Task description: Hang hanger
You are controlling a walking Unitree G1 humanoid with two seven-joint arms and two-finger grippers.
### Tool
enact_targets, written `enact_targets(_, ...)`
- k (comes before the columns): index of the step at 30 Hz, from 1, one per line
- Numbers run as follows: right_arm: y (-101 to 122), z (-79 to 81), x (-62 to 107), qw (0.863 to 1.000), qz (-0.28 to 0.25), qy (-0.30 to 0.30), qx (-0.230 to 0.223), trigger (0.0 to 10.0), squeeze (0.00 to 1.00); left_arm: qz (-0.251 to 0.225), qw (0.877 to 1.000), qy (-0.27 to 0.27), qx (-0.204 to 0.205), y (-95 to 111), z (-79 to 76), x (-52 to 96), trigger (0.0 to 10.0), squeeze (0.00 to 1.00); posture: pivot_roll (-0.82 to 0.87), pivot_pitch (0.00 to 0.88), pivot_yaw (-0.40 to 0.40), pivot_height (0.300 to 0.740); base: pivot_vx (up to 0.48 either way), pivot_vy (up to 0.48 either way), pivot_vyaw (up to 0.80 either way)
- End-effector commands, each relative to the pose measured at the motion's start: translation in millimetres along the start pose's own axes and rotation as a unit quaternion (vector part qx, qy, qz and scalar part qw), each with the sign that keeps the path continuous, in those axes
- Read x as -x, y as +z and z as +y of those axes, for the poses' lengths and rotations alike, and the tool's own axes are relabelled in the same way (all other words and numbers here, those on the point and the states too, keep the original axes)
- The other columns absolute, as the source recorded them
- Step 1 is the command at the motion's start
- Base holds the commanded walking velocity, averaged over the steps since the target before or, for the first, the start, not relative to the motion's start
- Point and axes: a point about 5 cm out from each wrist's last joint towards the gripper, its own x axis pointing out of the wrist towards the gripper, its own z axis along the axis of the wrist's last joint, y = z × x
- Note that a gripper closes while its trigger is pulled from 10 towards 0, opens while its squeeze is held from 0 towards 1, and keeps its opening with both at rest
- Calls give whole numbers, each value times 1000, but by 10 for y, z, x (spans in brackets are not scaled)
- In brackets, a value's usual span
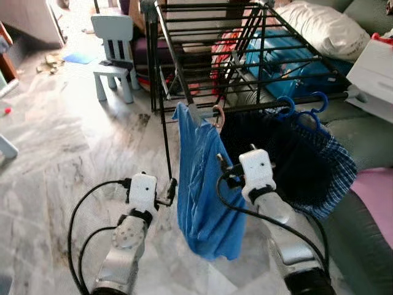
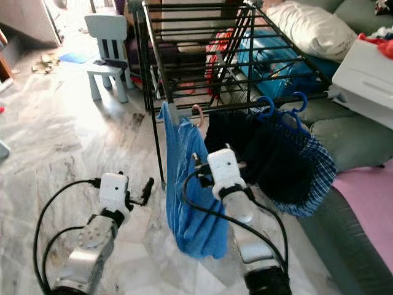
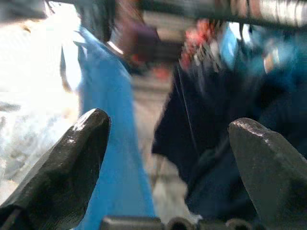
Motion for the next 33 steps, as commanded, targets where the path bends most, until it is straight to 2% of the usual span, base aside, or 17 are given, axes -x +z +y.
enact_targets(1,-37,35,5,1000,12,0,-19,10000,0,5,1000,25,-5,-15,151,40,10000,0,55,44,-22,740,0,0,0)
enact_targets(2,-27,3,51,1000,-3,5,15,10000,0,-2,999,42,-6,-14,244,102,10000,0,62,44,-21,740,0,0,0)
enact_targets(3,-29,-11,68,1000,-5,7,25,10000,0,-2,999,49,-6,-24,282,128,10000,0,67,46,-19,740,0,0,0)
enact_targets(6,-41,-111,147,999,-1,8,38,10000,0,7,998,66,-16,-72,415,272,10000,0,68,45,-20,740,0,0,0)
enact_targets(8,-47,-162,174,999,8,9,40,10000,0,12,997,70,-23,-88,444,322,10000,0,71,44,-18,740,0,0,0)
enact_targets(11,-66,-229,209,998,30,20,48,10000,0,14,997,59,-47,-78,483,383,10000,0,70,39,-16,740,0,0,0)
enact_targets(14,-45,-239,222,994,40,59,85,10000,0,28,997,34,-66,-67,544,428,10000,0,76,30,-12,740,0,0,0)
enact_targets(17,-35,-254,202,994,53,62,76,10000,0,43,998,31,-42,-86,593,482,10000,0,88,15,-10,740,0,0,0)
enact_targets(18,-53,-275,181,995,61,45,65,10000,0,53,997,40,-29,-111,619,529,10000,0,90,11,-8,740,0,0,0)
enact_targets(20,-139,-273,173,995,81,27,44,10000,0,60,996,52,-34,-160,633,568,10000,0,100,0,-10,740,0,0,0)
enact_targets(23,-216,-135,225,994,83,49,50,10000,0,65,996,60,-33,-218,601,573,10000,0,107,0,-10,740,0,0,0)
enact_targets(25,-222,-13,274,994,66,60,55,10000,0,61,996,62,-22,-233,518,564,10000,0,105,0,-17,740,0,0,0)
enact_targets(26,-235,79,293,995,62,70,44,10000,0,55,997,54,-12,-229,426,534,10000,0,99,0,-21,740,0,0,0)
enact_targets(29,-223,79,279,995,49,60,61,10000,0,33,998,55,-23,-176,407,485,10000,0,98,0,-22,740,0,0,0)
enact_targets(30,-219,52,267,996,50,47,50,10000,0,28,997,68,-16,-159,440,469,10000,0,91,0,-24,740,0,0,0)
enact_targets(31,-222,-1,248,997,54,21,45,10000,0,29,994,104,4,-153,524,435,10000,0,83,5,-24,740,0,0,800)
enact_targets(33,-225,-12,242,998,56,11,38,10000,0,30,993,114,8,-146,562,406,10000,0,75,13,-23,740,0,0,800)
